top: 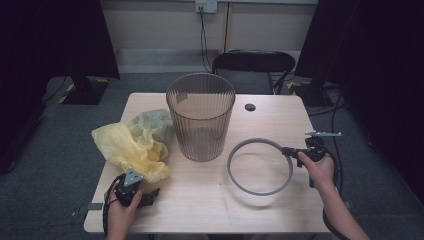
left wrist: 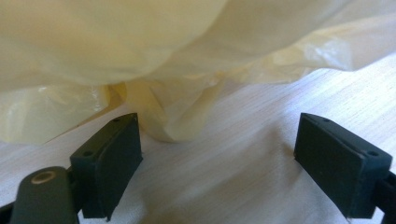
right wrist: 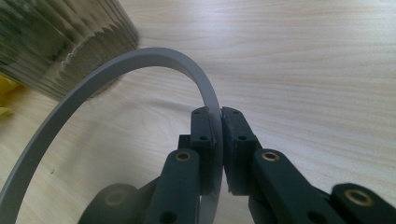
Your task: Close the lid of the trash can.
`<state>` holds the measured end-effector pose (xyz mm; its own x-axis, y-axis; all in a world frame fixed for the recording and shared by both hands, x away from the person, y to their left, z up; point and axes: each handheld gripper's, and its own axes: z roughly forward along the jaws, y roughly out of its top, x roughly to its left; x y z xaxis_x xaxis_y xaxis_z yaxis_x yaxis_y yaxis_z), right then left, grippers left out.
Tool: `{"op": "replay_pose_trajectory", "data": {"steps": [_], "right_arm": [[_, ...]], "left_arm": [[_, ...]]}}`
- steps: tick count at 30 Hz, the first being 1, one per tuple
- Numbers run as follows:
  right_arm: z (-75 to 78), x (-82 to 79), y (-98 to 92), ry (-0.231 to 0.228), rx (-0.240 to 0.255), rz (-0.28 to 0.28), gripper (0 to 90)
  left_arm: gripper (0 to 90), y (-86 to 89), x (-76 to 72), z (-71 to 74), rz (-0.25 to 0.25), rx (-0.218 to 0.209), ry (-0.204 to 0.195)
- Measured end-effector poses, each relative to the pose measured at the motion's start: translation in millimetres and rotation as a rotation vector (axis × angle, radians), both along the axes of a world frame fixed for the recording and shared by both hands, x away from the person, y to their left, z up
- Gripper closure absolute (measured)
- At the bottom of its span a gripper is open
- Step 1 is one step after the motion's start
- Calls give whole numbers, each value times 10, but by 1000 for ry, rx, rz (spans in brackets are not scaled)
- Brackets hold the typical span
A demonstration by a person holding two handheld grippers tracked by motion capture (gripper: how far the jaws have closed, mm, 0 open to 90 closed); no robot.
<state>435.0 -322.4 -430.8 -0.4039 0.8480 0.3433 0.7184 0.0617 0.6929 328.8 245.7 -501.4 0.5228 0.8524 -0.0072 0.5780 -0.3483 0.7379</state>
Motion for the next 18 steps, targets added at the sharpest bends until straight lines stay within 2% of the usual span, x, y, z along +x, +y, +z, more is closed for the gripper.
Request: {"op": "replay_pose_trajectory", "data": {"steps": [11, 18], "right_arm": [[123, 32, 29, 6, 22, 27, 837], [265, 46, 54, 8, 25, 45, 837]], "left_arm": [[143, 0, 0, 1, 0, 2, 0], [142, 0, 0, 0, 0, 0, 0]]}}
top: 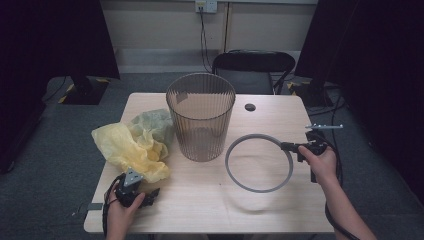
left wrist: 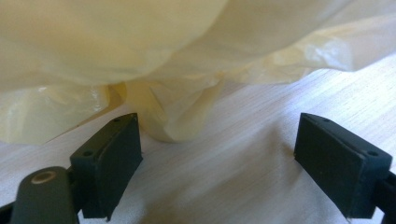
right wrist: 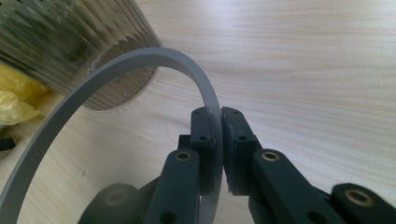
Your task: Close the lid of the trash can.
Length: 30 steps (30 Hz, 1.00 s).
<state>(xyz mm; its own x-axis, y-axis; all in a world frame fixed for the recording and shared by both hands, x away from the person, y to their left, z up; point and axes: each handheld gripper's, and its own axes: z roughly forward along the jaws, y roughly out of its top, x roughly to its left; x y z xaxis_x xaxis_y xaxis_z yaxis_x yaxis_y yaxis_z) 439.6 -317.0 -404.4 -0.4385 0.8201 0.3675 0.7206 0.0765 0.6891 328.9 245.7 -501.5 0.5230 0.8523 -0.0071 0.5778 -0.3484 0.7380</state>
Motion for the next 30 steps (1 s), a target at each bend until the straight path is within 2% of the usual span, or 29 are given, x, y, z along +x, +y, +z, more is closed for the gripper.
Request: {"op": "replay_pose_trajectory", "data": {"steps": [10, 30], "right_arm": [[225, 16, 16, -6, 6, 29, 837], [543, 39, 67, -8, 2, 66, 837]], "left_arm": [[142, 0, 0, 0, 0, 0, 0], [143, 0, 0, 0, 0, 0, 0]]}}
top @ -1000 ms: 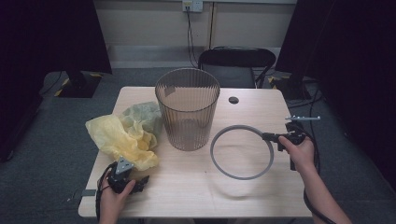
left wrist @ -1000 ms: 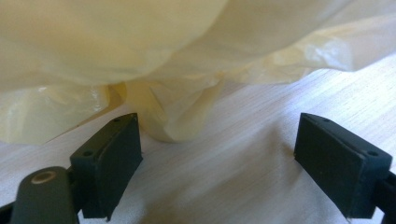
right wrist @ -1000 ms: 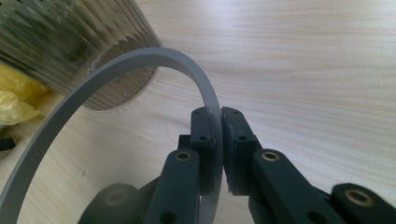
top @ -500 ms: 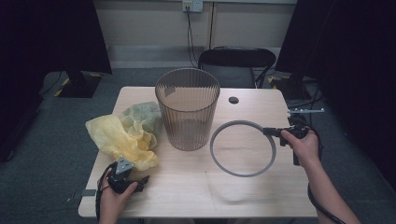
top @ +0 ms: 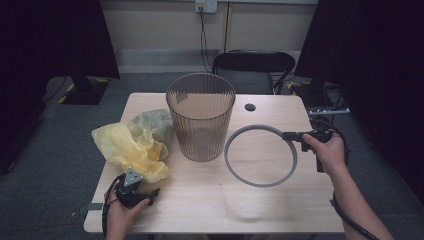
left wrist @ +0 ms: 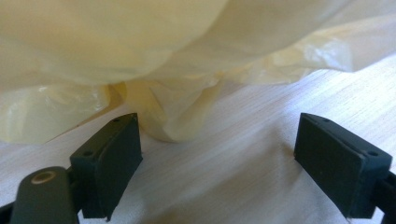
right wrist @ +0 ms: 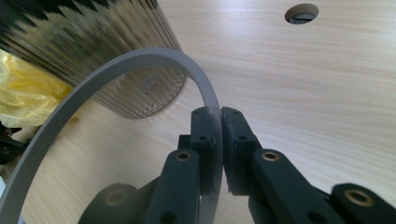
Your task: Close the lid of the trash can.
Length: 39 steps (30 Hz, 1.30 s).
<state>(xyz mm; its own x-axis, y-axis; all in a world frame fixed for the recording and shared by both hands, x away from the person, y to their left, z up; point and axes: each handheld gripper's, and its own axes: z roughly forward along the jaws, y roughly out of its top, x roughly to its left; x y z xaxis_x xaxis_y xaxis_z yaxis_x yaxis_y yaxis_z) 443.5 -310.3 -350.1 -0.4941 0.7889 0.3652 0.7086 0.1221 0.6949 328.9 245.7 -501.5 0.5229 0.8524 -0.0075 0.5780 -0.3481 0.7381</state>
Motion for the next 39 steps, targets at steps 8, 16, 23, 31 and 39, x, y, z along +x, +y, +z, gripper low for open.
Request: {"op": "replay_pose_trajectory", "data": {"steps": [8, 16, 23, 31, 39], "right_arm": [[105, 9, 10, -7, 0, 14, 837], [200, 19, -14, -12, 21, 13, 837], [320, 19, 4, -28, 31, 27, 838], [431, 11, -13, -38, 34, 27, 838], [522, 11, -1, -46, 47, 44, 838]], "left_arm": [[143, 0, 0, 1, 0, 1, 1], [143, 0, 0, 0, 0, 0, 0], [143, 1, 0, 0, 0, 1, 0], [143, 0, 0, 0, 0, 1, 0], [143, 0, 0, 0, 0, 0, 0]]}}
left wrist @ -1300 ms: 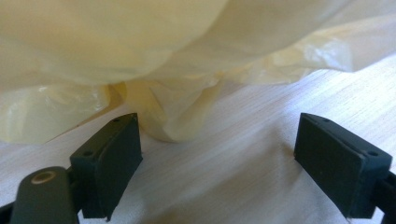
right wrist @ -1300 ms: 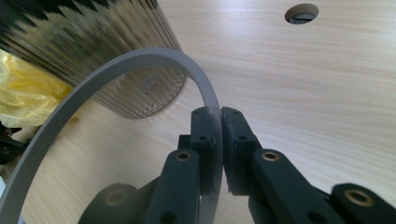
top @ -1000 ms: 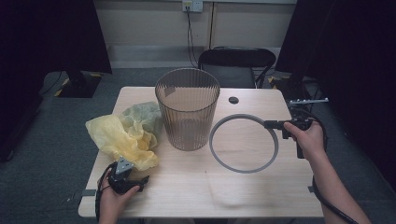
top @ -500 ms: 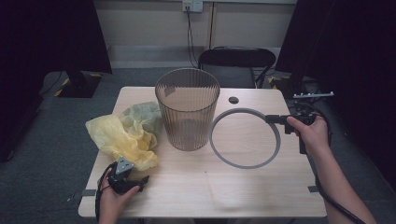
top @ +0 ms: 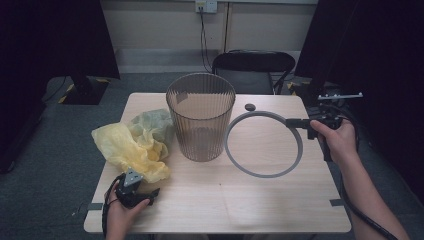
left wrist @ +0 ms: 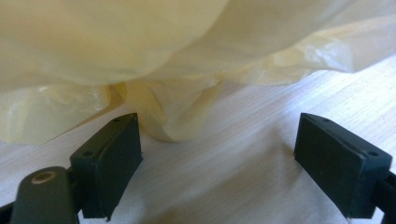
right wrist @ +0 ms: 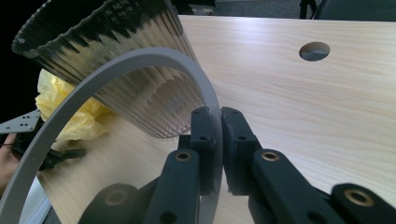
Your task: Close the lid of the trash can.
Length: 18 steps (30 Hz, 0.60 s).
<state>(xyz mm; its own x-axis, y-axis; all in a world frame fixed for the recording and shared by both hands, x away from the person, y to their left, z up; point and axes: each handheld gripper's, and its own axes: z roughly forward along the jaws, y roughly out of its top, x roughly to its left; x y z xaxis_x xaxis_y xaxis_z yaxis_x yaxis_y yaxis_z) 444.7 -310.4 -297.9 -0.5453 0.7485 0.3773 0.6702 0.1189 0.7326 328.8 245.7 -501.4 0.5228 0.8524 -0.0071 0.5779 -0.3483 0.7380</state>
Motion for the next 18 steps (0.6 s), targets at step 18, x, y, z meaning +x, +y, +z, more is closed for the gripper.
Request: {"op": "replay_pose_trajectory", "data": {"steps": [18], "right_arm": [[190, -25, 19, -14, 12, 23, 838]], "left_arm": [[142, 0, 0, 0, 0, 0, 0]]}}
